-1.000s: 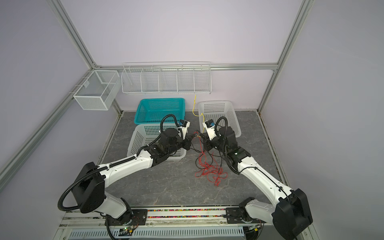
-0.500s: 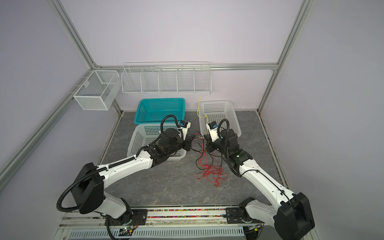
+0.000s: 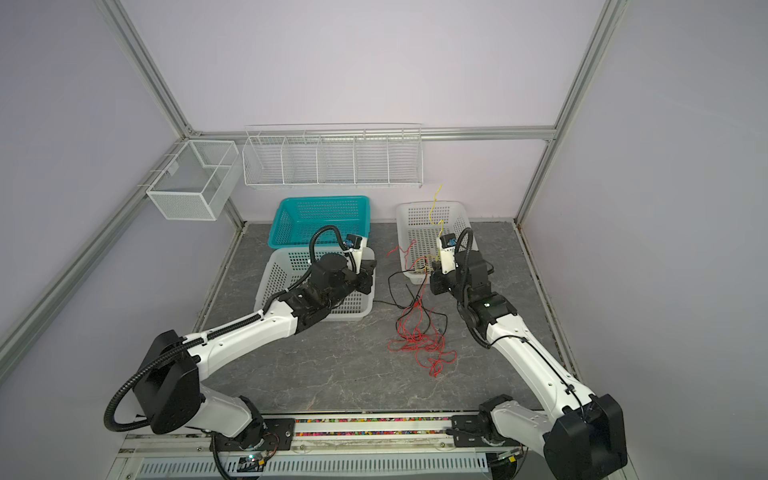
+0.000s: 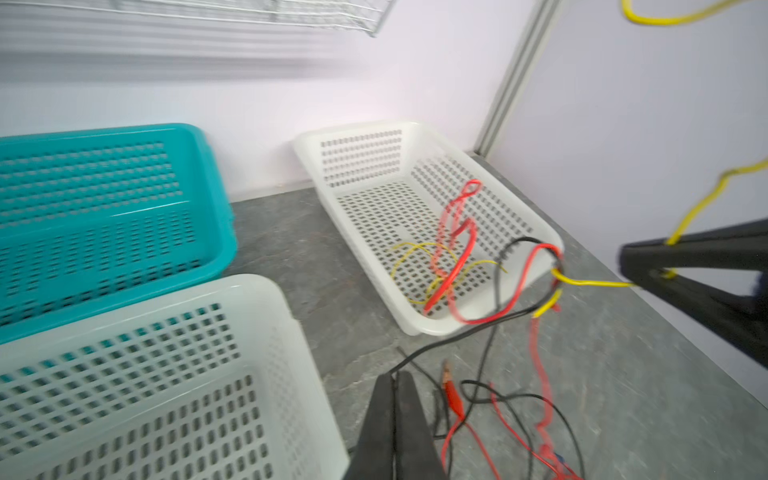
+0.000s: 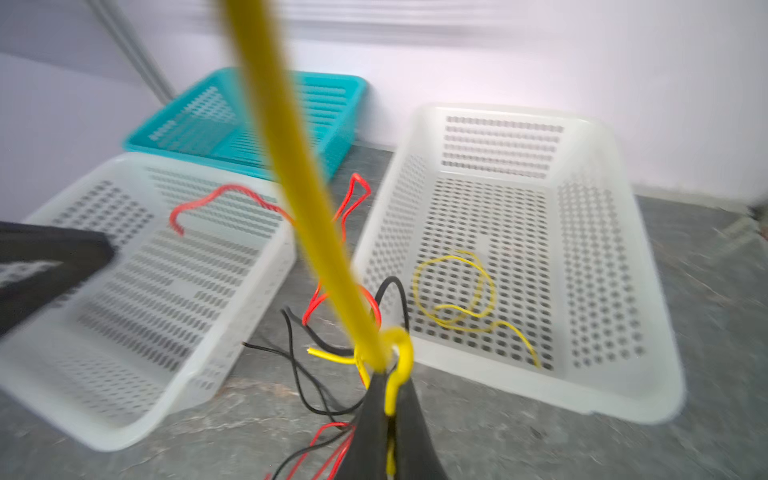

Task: Untangle the cables

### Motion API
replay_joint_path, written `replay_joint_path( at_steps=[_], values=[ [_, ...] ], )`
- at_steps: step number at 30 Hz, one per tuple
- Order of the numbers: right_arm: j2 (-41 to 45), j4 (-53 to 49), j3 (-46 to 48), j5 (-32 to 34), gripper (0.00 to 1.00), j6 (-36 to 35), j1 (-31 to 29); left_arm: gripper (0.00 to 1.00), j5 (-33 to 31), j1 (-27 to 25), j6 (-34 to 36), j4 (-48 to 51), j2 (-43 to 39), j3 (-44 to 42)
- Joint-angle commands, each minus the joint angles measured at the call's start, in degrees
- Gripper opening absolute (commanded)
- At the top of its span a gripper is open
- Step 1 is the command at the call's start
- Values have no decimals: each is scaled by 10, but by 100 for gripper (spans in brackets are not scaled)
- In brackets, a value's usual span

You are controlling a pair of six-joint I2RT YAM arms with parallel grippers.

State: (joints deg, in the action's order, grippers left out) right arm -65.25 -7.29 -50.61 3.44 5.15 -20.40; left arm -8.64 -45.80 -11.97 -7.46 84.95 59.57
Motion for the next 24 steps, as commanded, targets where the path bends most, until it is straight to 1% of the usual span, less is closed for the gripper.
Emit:
replay_joint_path(
  at_steps=[1, 3, 5, 12, 16, 20, 24],
  values=[
    [7, -21, 19, 32, 6, 8, 4, 0, -39, 1, -2, 9, -13, -9],
    [7, -18, 25, 22, 6, 8, 5, 0, -37, 1, -2, 9, -11, -6],
    [10, -3, 30, -9, 6, 7, 5, 0, -23, 1, -2, 4, -8, -6],
    [27, 55, 31, -123, 6, 18, 5, 0, 63, -1, 7, -33, -4, -16],
    [32, 79, 19, -182, 6, 24, 4, 8, 84, -11, 18, -38, 3, -16],
    [28, 95, 10, -207, 6, 28, 1, 10, 114, -24, 21, -45, 12, -11],
    [20, 99, 6, -200, 6, 34, -4, 9, 131, -44, 35, -61, 11, -14]
  ],
)
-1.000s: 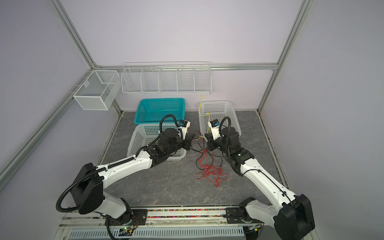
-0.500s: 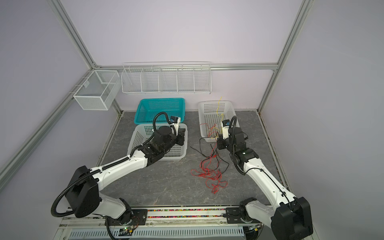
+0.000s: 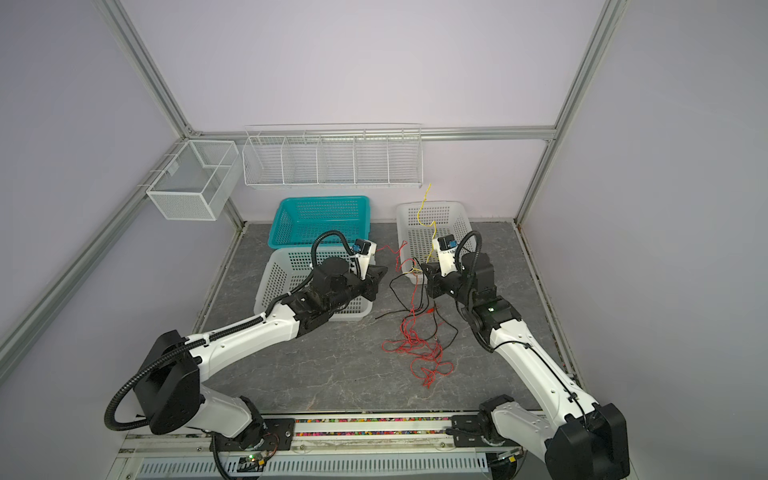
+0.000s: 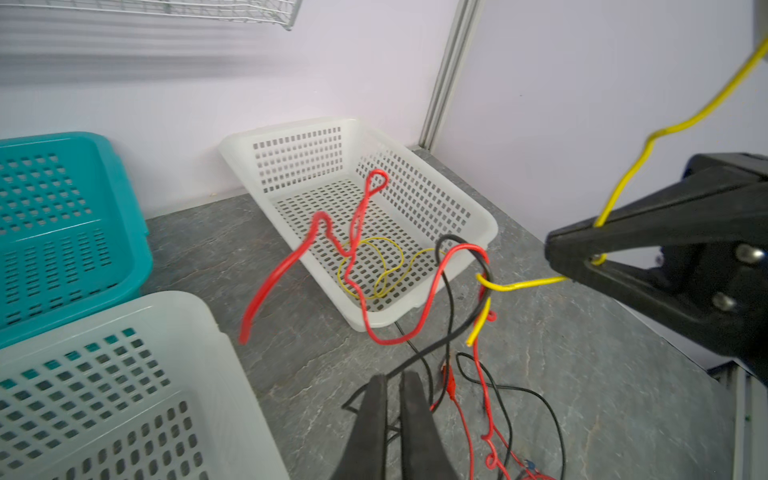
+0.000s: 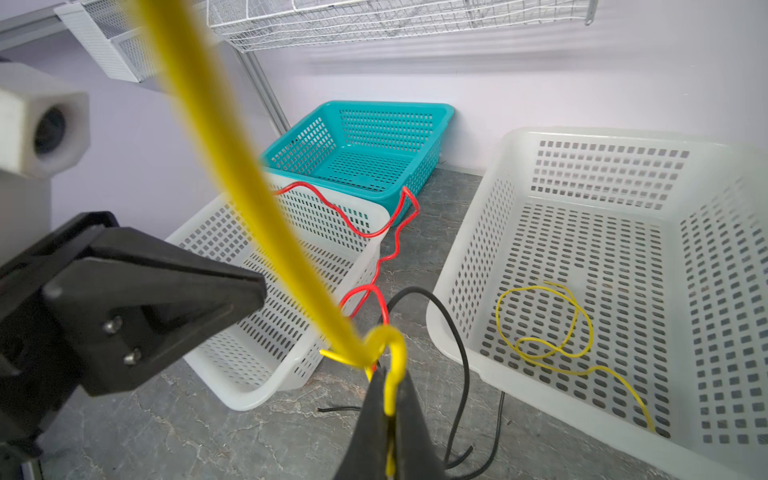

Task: Untangle the cables

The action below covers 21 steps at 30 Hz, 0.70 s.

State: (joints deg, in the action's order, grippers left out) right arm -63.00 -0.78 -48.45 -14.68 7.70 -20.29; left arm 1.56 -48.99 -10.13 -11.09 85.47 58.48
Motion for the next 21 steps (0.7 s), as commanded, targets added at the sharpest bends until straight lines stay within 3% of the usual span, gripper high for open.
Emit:
replay_joint_path(
  at_steps=[1, 11, 21],
  values=[
    [-3, 33, -16, -14, 6, 10, -6, 8, 29, -18, 25, -26, 4, -5],
    [-17, 16, -46, -3, 6, 9, -20, 11, 50, -32, 55, -52, 9, -16],
    [-17, 14, -50, -9, 6, 6, -32, 22, -20, -34, 60, -83, 34, -15]
  ],
)
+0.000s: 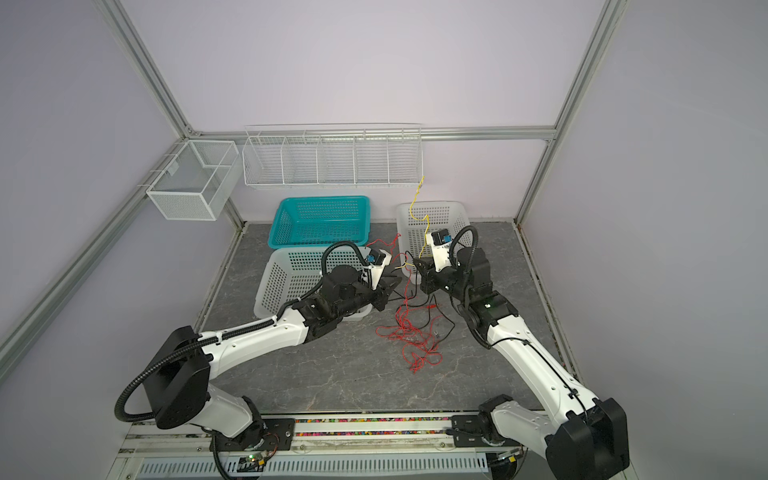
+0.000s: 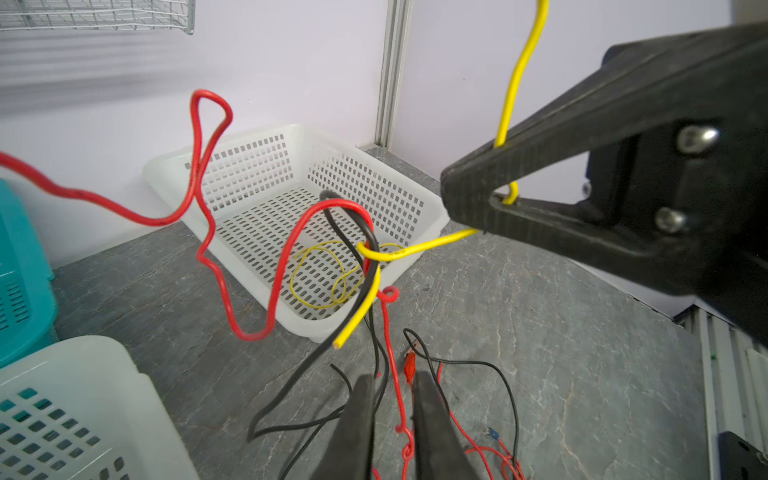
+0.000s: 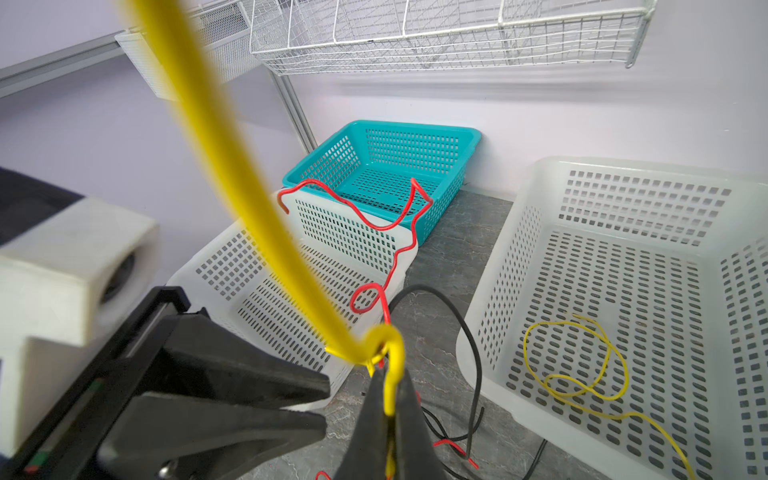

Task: Untangle the cables

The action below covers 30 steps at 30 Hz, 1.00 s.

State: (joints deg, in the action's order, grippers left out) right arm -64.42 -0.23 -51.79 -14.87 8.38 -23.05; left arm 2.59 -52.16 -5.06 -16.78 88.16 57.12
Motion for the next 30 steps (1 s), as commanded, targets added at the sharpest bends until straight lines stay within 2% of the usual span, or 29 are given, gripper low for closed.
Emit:
replay_joint_path(
  at_steps=[1, 7, 12, 17, 24, 30],
  values=[
    [-3, 8, -17, -7, 6, -1, -6, 24, -34, -2, 12, -30, 7, -4],
    [-5, 6, -17, -5, 6, -4, -9, 47, -57, -3, 31, -75, -7, -39],
    [-8, 6, -19, -5, 6, -5, -12, 49, -61, -3, 40, -79, -9, -38],
    [-8, 4, -20, -6, 6, -9, -15, 44, -68, -2, 41, -98, -11, -37],
    [-9, 2, -23, -6, 6, -10, -17, 25, -59, -3, 41, -113, -7, -28],
    [-14, 4, -28, -9, 6, -10, -20, 20, -64, -3, 43, -117, -1, -23]
  ],
)
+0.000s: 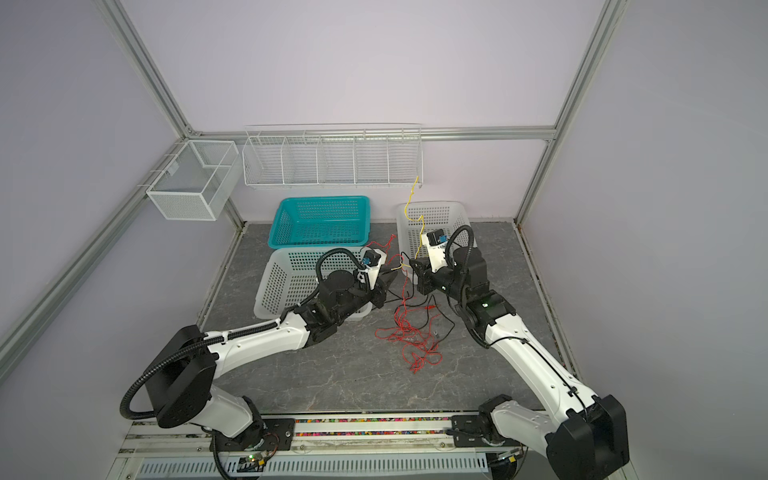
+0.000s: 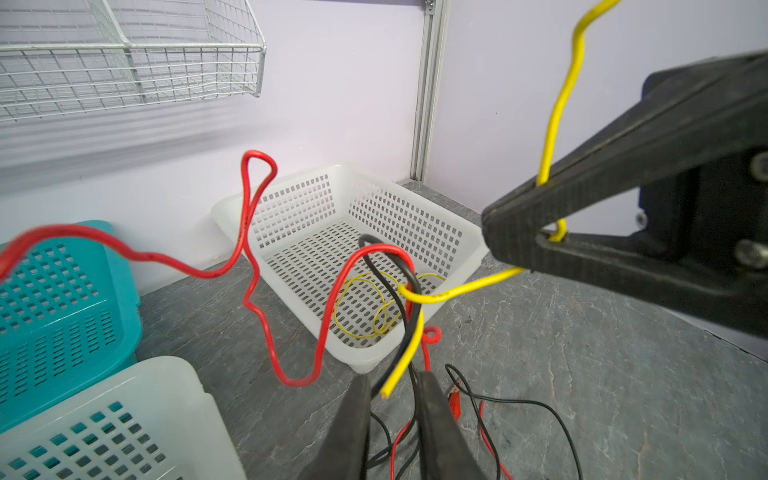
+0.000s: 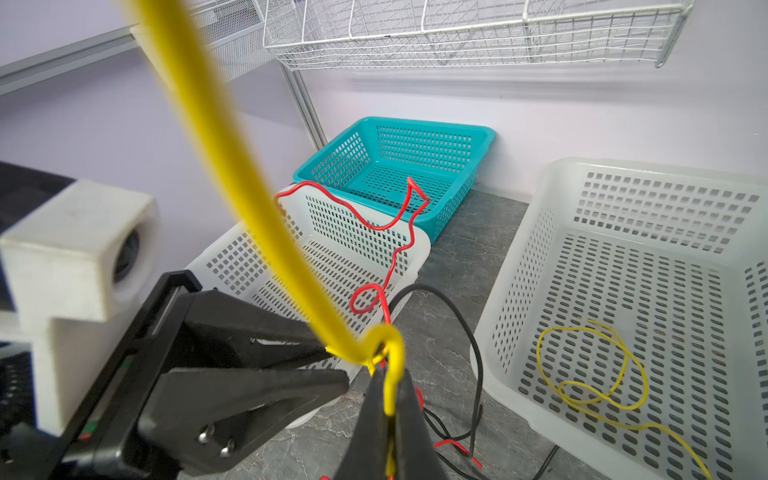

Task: Untangle the cables

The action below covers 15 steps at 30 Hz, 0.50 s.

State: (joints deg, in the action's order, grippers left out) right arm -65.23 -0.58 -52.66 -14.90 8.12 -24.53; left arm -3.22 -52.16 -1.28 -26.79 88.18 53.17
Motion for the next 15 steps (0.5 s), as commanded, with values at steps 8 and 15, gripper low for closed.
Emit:
replay_joint_path(
  at_steps=[8, 15],
  values=[
    [-17, 14, -29, -17, 6, -3, -13, 4, -17, -11, 14, -20, 5, 18],
    [-28, 23, -34, -22, 6, 4, -21, 0, -23, -25, 33, -15, 16, 27]
  ],
)
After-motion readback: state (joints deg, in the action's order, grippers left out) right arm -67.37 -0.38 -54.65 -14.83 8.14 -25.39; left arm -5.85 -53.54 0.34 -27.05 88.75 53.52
